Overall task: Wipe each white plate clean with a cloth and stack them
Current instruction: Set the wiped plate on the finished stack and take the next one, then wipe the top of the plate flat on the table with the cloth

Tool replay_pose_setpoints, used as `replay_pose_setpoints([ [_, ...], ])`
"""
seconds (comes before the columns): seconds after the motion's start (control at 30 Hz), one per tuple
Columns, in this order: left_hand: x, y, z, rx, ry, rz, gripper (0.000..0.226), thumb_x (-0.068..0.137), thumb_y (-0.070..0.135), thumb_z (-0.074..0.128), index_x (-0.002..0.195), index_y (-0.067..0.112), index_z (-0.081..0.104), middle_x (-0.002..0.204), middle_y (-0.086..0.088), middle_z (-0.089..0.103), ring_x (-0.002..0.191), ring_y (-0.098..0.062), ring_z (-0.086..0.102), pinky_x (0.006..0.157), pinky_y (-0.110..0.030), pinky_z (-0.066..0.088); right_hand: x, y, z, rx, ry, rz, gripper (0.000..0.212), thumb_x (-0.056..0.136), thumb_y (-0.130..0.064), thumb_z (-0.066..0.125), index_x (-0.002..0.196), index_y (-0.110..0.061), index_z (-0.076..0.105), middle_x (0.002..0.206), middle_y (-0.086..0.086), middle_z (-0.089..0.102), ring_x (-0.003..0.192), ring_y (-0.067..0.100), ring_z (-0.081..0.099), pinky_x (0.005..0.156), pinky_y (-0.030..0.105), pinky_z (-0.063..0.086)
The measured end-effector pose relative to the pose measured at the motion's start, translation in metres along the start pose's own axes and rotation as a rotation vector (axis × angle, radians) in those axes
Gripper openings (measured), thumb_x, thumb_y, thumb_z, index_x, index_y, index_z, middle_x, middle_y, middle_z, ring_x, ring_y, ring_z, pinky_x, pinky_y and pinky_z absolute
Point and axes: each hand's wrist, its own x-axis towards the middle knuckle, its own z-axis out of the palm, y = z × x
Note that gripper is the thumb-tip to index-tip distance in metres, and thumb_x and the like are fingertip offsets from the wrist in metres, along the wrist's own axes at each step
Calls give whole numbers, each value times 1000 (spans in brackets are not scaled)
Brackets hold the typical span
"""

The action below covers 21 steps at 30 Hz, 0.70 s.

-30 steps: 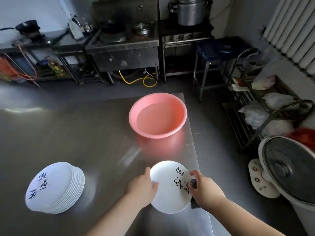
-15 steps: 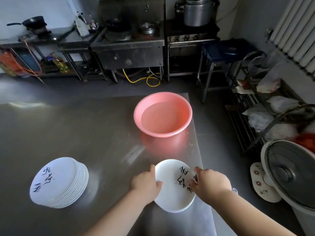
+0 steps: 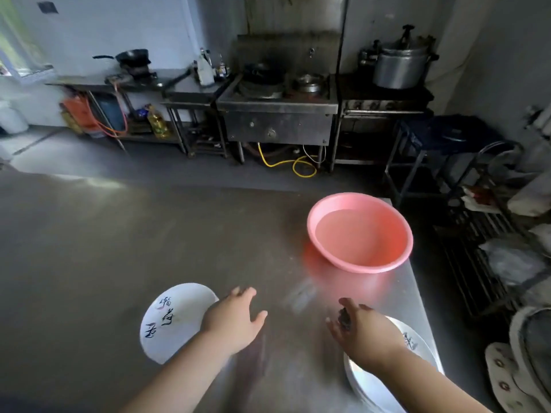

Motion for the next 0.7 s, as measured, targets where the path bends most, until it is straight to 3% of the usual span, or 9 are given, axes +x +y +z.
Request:
replay_pose_setpoints([
  [0.07, -2, -49, -5, -9, 17, -67, 50, 97, 66, 41, 138, 38, 42, 132, 12, 49, 100, -16, 65, 67, -33, 44, 13, -35, 14, 17, -43, -22, 59, 98, -68, 48, 145, -34, 47, 120, -9, 66, 113, 14, 65, 89, 28, 50],
  [0.13, -5, -95, -8, -27, 40, -125, 42, 96, 62, 41, 128, 37, 46, 128, 12, 51, 96, -17, 64, 67, -34, 47, 26, -70, 28, 29, -93, -42, 51, 101, -66, 45, 142, -35, 50, 124, -7, 63, 114, 16, 65, 91, 29, 50],
  [0.2, -10, -135, -10, -47, 58, -184, 39, 96, 58, 45, 127, 34, 48, 127, 9, 51, 102, -18, 63, 73, -34, 50, 37, -103, 41, 30, -115, -62, 39, 106, -61, 37, 121, -32, 59, 111, -4, 63, 103, 21, 65, 84, 34, 51],
  [0.27, -15, -170, -9, -81, 85, -246, 42, 96, 56, 50, 131, 33, 50, 124, 8, 49, 102, -19, 65, 73, -33, 50, 47, -135, 54, 41, -129, -71, 43, 108, -57, 30, 96, -27, 59, 95, -4, 60, 89, 22, 63, 76, 35, 49],
  [0.4, -24, -221, -3, -82, 98, -323, 51, 97, 57, 50, 140, 31, 47, 134, 6, 54, 118, -21, 61, 85, -34, 52, 63, -188, 85, 17, -172, -37, 37, 105, -40, 41, 74, -22, 49, 83, -4, 61, 76, 21, 58, 65, 32, 45],
  [0.47, -26, -233, -1, -105, 53, -318, 49, 98, 53, 51, 142, 29, 48, 132, 4, 62, 121, -22, 62, 88, -34, 51, 70, -207, 99, -21, -240, -9, 29, 101, -32, 42, 75, -23, 50, 82, -2, 67, 74, 21, 64, 63, 31, 47],
  [0.57, -28, -239, 2, -124, 25, -247, 16, 99, 42, 52, 107, 29, 50, 105, 4, 67, 102, -24, 67, 76, -34, 50, 77, -228, 117, -65, -298, 11, 17, 102, -36, 39, 92, -25, 47, 88, 0, 71, 73, 24, 66, 65, 30, 51],
  [0.7, -29, -242, 3, -207, 39, -221, 19, 100, 36, 55, 96, 27, 39, 100, 3, 63, 92, -23, 63, 66, -35, 36, 78, -241, 132, -132, -305, 22, 23, 103, -52, 39, 99, -29, 41, 83, -6, 61, 73, 25, 58, 66, 32, 47],
])
